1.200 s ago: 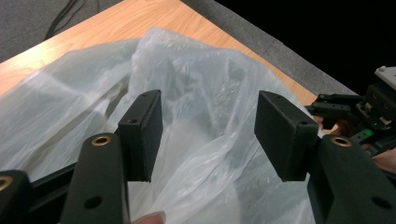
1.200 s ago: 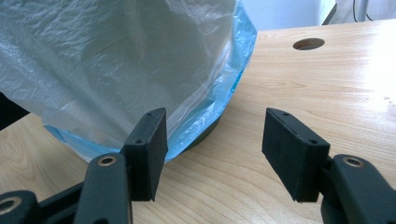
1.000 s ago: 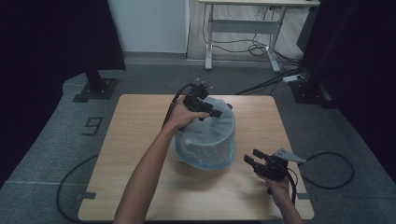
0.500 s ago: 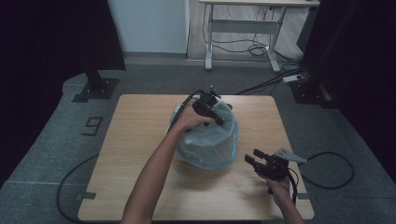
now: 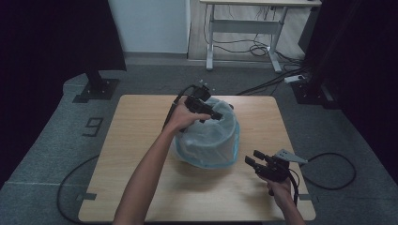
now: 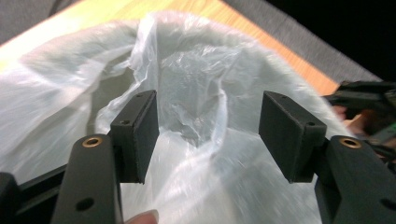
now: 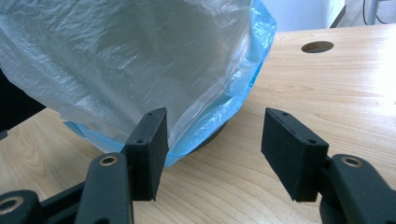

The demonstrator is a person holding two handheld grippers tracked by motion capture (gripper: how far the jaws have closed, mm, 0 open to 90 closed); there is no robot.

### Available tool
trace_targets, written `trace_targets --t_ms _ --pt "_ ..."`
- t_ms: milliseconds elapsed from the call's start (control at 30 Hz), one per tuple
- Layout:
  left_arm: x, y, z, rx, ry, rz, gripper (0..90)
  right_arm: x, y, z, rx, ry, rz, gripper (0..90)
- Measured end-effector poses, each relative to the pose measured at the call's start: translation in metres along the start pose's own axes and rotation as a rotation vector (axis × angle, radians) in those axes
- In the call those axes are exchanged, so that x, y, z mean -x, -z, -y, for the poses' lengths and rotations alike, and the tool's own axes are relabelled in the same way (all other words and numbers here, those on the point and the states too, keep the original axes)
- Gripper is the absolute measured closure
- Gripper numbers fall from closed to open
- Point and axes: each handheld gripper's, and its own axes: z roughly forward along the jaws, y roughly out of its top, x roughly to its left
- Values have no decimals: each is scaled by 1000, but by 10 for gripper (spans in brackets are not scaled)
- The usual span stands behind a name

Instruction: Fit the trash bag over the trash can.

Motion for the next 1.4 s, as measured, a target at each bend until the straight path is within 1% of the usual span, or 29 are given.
trace_targets --t_ms 67,167,233,300,400,567,633,733,867,900,967,1033,1167,1233,1333,1400 --pt "2 10 5 18 -1 -1 376 0 -1 1 -3 0 1 402" --pt "5 21 16 23 -5 4 377 0 -1 1 -6 0 3 402" --pt "6 24 24 16 -12 7 377 0 -2 1 -7 0 3 401" --pt "8 25 31 -2 -21 13 378 -1 -2 1 -7 0 4 402" --pt "10 22 36 -46 -32 8 389 -1 -3 2 -12 3 5 401" --pt "11 8 35 -121 -31 8 388 -3 -5 2 -18 11 2 401" --pt "11 2 35 -150 -37 11 386 -3 -5 2 -22 15 3 400" --pt "12 -4 35 -179 -22 5 387 -1 -5 3 -22 14 4 399" --pt "12 -9 35 -206 -21 -1 388 -1 -4 2 -19 13 4 399" --pt "12 -9 35 -207 -23 -1 388 -1 -4 2 -19 13 4 400" --pt "12 -8 35 -192 -22 -1 383 -1 -3 2 -17 13 4 400" --pt "13 -3 35 -166 -21 3 378 -1 -3 2 -17 12 6 400" --pt "13 16 40 -91 -24 9 378 1 -3 2 -17 8 9 399" --pt "13 25 43 -70 -27 7 379 2 -3 3 -18 5 10 400" --pt "15 35 49 -55 -36 2 380 1 -4 3 -23 5 9 399" --pt "18 40 54 -56 -47 0 381 0 -4 3 -24 7 7 399"
